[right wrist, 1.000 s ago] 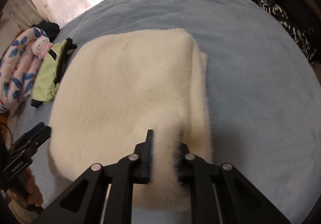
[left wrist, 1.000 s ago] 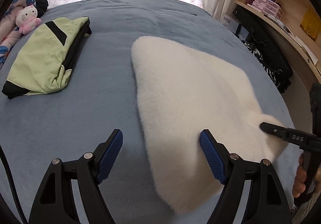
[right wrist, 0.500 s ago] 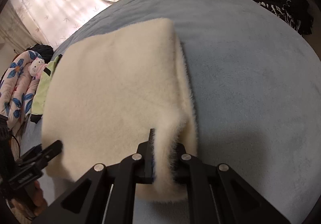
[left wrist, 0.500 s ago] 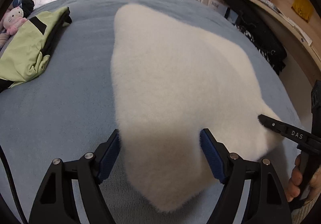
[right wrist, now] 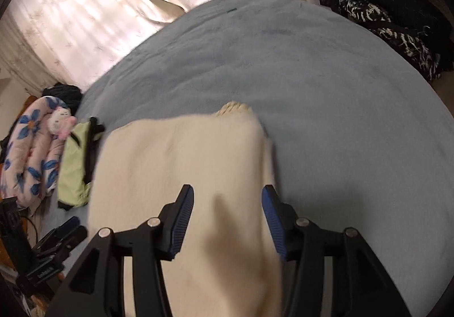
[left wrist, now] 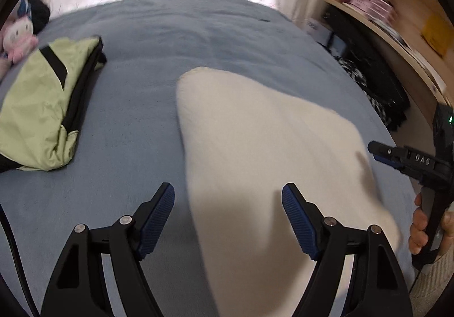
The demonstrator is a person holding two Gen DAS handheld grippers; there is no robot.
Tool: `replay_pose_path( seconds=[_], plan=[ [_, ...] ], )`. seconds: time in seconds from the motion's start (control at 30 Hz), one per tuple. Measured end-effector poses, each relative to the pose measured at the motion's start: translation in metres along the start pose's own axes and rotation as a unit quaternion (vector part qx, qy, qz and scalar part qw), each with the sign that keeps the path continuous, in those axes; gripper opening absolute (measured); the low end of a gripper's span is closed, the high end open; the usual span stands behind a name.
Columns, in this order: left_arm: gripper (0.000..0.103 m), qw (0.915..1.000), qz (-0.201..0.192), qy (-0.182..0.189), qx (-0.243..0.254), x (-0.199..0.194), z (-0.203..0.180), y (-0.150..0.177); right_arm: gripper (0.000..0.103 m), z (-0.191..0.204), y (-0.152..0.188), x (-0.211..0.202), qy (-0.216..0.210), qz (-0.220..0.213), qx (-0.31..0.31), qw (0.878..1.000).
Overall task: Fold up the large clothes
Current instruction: 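Open the left tool and release the folded cardigan onto the bed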
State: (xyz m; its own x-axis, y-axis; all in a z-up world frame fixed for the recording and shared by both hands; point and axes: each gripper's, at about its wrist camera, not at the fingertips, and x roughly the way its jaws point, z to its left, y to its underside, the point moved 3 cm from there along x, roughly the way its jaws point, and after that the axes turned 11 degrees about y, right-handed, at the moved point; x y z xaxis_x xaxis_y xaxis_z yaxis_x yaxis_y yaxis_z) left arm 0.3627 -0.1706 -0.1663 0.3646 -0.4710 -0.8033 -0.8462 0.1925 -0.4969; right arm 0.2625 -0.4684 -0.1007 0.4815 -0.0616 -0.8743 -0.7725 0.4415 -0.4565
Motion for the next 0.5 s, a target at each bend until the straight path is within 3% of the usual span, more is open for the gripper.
replay_pose_path(
  seconds=[0.17, 0.2, 0.23, 0.3, 0.37, 0.4, 0.5],
  plan=[
    [0.077, 0.9982, 0.005, 0.038, -0.046, 0.028, 0.022, -0.019, 0.047, 0.005, -0.013, 0.039, 0.008, 0.036, -0.01, 0.999],
    [0.077, 0.9978, 0.006, 0.043, -0.049, 0.033, 0.023, -0.021, 0.037, 0.006, -0.013, 0.044, 0.01, 0.038, -0.015, 0.999],
    [0.077, 0.9976, 0.008, 0.046, -0.051, 0.038, 0.022, -0.022, 0.033, 0.007, -0.012, 0.048, 0.012, 0.04, -0.022, 0.999],
    [0.057, 0.997, 0.01, 0.061, -0.046, 0.041, 0.017, -0.023, 0.019, 0.008, -0.013, 0.039, 0.023, 0.019, -0.032, 0.999],
    [0.054, 0.9985, -0.001, 0.045, -0.032, 0.04, 0.012, -0.025, 0.01, 0.004, -0.015, 0.014, 0.025, -0.041, -0.034, 0.998],
    [0.054, 0.999, -0.006, 0.039, -0.022, 0.043, 0.008, -0.023, 0.01, 0.001, -0.015, 0.014, 0.029, -0.044, -0.03, 0.998],
    [0.055, 0.9999, -0.007, 0.014, -0.004, 0.056, 0.002, -0.018, 0.01, -0.007, -0.005, 0.047, 0.049, 0.001, -0.028, 0.998]
  ],
)
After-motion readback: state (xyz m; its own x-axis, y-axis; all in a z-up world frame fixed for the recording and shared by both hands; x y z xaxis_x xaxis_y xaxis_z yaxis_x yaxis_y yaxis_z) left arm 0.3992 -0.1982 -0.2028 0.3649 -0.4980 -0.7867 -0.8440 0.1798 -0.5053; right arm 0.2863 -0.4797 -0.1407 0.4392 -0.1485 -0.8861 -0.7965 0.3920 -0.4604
